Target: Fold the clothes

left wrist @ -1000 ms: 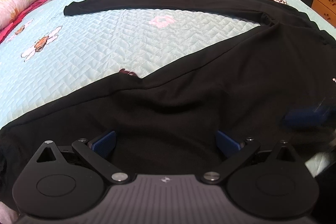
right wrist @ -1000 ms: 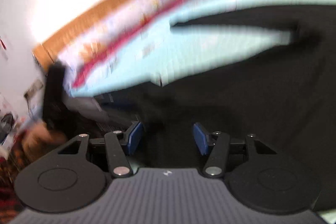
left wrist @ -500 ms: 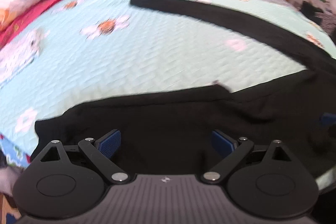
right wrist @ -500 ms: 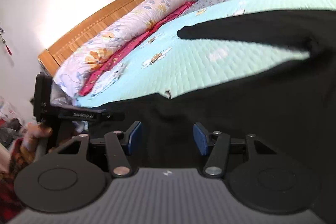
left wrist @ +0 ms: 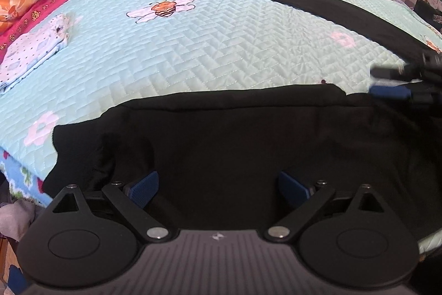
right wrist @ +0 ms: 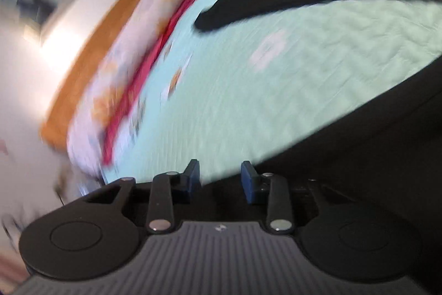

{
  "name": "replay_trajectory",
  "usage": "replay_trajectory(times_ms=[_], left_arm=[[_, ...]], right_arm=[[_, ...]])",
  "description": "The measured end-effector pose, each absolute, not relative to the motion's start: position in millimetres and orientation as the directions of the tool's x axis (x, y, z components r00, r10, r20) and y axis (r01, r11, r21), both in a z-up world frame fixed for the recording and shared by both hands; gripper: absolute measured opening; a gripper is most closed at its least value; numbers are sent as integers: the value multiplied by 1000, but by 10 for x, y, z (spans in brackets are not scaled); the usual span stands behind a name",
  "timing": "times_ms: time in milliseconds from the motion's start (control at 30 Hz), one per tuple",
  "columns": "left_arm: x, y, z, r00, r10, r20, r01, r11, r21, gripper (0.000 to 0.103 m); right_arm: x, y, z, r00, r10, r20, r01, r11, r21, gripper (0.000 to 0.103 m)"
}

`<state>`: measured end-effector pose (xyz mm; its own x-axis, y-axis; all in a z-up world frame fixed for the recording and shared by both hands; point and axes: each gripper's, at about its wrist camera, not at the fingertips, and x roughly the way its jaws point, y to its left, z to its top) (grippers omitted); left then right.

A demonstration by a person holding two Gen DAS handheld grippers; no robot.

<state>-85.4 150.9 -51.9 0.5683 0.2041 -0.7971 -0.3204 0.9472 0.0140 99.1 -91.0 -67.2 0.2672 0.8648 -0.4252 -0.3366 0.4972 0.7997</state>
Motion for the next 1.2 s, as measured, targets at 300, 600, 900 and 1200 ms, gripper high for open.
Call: replay_trajectory(times_ms=[300,600,900,1200], left_arm=[[-782,1553,-200,663,133,-736,-285,955,-84,93],[-463,1872,-519,563,232,-793,-372,928,8,93],[-686,1795,-367,594,261,-761,-389,921,12,91],[-767,1827,-426,559,278,-781,-418,908,24,90]], right_arm=[[705,-910,-547,200,930,-307,-362,361,859,44],[922,-386,-715,196,873,-447,-352,488,799,33],[593,-790,-428,265,893,-363,-441,447,778,46],[328,-1050,-681,232,880,-414,-361,473,804,38]])
